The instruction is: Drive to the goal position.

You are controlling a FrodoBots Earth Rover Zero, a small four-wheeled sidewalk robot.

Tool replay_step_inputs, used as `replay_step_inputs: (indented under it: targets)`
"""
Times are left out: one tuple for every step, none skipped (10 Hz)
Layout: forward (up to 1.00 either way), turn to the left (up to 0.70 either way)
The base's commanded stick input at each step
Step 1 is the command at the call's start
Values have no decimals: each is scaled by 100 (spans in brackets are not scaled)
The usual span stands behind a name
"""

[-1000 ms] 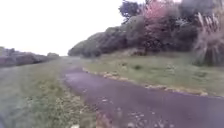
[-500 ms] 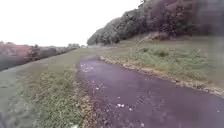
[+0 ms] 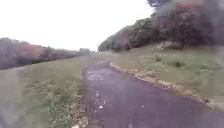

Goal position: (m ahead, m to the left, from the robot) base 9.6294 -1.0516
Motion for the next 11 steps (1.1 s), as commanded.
replay_step_inputs:
  targets:
    - [100, 31]
    - [100, 32]
    - [100, 27]
    - [100, 16]
    - [100, 5]
    - [100, 3]
    - [100, 2]
    - [100, 0]
    - [100, 0]
    - [100, 2]
    - [100, 2]
